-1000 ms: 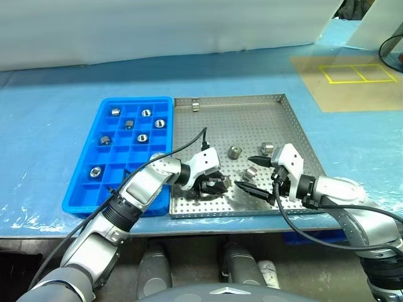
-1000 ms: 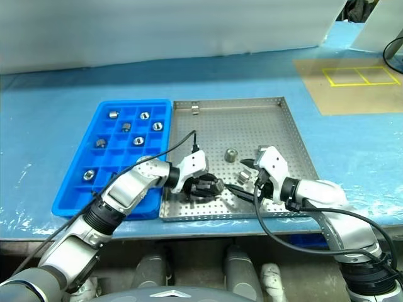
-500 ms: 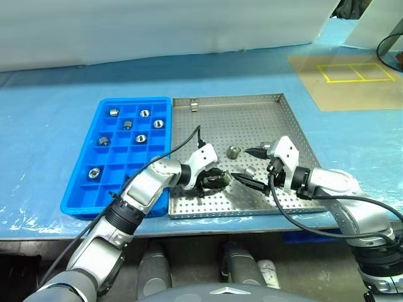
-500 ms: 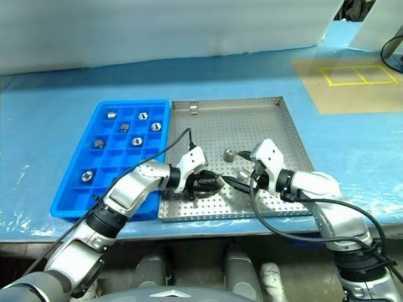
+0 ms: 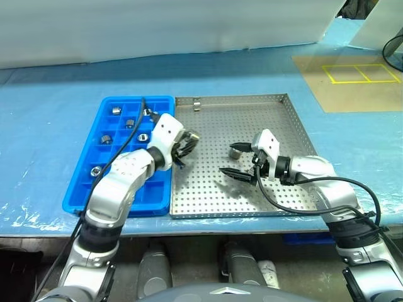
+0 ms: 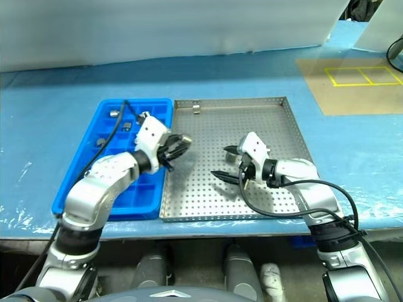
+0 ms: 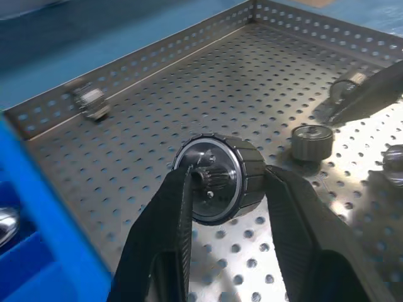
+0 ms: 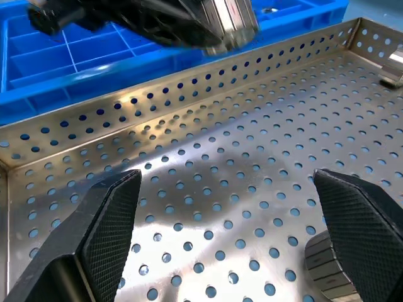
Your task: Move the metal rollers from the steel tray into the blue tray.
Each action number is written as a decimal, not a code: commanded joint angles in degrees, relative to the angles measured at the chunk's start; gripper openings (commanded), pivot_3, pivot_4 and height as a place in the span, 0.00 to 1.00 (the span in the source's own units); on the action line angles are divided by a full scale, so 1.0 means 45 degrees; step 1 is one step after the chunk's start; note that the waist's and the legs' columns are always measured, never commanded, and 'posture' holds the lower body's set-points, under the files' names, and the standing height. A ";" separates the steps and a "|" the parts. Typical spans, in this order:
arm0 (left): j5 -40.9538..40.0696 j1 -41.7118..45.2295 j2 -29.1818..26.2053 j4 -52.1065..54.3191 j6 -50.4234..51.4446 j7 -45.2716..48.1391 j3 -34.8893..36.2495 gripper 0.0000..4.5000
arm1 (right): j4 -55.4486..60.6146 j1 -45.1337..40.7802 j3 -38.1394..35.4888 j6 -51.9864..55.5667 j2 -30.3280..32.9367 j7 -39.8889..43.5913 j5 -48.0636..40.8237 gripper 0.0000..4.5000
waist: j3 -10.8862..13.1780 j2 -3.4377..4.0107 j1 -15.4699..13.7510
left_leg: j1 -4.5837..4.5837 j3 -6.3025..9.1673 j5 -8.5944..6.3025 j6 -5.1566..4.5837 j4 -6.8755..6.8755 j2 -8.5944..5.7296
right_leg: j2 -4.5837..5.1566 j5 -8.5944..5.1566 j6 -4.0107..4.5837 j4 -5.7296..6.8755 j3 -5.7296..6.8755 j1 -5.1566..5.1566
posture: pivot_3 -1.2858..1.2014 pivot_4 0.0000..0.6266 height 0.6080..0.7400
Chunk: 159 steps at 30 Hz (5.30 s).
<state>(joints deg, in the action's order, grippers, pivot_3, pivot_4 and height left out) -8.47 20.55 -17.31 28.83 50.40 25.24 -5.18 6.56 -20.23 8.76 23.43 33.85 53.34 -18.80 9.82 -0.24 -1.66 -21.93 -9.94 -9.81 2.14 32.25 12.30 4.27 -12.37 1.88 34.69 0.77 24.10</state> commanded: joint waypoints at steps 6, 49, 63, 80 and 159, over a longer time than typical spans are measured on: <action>0.1480 -0.2864 -0.0456 0.3388 -0.0280 -0.2635 0.2319 0.30 | -0.1476 -0.1161 0.0540 -0.1220 -0.0753 0.0950 0.0460 1.00 | 0.0002 -0.0003 -0.0281 | -0.0015 0.0016 0.0001 0.0003 0.0004 0.0010 | 0.0001 0.0000 0.0001 -0.0001 0.0030 0.0000 | 0.55 0.24 1.00; 0.1329 -0.2660 -0.0479 -0.0670 -0.1736 -0.2787 0.2564 0.30 | -0.1198 -0.0717 0.0303 -0.1306 -0.1098 0.0705 0.1000 1.00 | 0.0003 -0.0007 -0.0816 | -0.0034 0.0029 0.0011 0.0021 0.0023 0.0030 | 0.0001 0.0001 0.0002 0.0020 0.0060 0.0007 | 0.54 0.24 1.00; 0.1076 -0.1814 -0.0521 -0.1477 -0.1351 -0.2507 0.2142 0.99 | -0.1052 -0.0698 0.0187 -0.1347 -0.1089 0.0467 0.1031 1.00 | 0.0003 -0.0007 -0.0812 | -0.0032 0.0029 0.0012 0.0021 0.0025 0.0029 | 0.0001 0.0001 0.0002 0.0024 0.0060 0.0007 | 0.52 0.24 1.00; -0.0175 0.1668 0.0519 -0.3503 -0.2814 -0.0952 0.0796 0.99 | 0.0019 0.0003 -0.0585 -0.0922 -0.0852 -0.0427 0.0858 1.00 | 0.0002 -0.0008 -0.0448 | -0.0035 0.0027 0.0034 -0.0015 0.0035 0.0020 | 0.0000 0.0003 0.0001 0.0025 0.0050 0.0006 | 0.47 0.24 1.00; 0.1029 0.6030 0.2734 -1.2013 -0.6293 0.3836 -0.3208 0.99 | 0.3573 0.3125 -0.2891 0.1725 0.1205 -0.2253 -0.0215 1.00 | -0.0001 -0.0002 0.0536 | -0.0005 -0.0006 0.0012 -0.0060 0.0074 -0.0020 | -0.0002 0.0011 -0.0011 0.0014 -0.0041 -0.0019 | 0.37 0.24 1.00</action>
<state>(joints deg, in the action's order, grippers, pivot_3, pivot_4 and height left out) -4.40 46.13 -5.63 -24.61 24.79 43.77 -21.04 20.33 -5.37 -3.78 31.72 39.24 43.46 -19.21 9.82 -0.25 0.76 -21.96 -9.96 -9.76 1.86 32.59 12.21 4.26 -12.32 1.83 34.74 0.58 24.01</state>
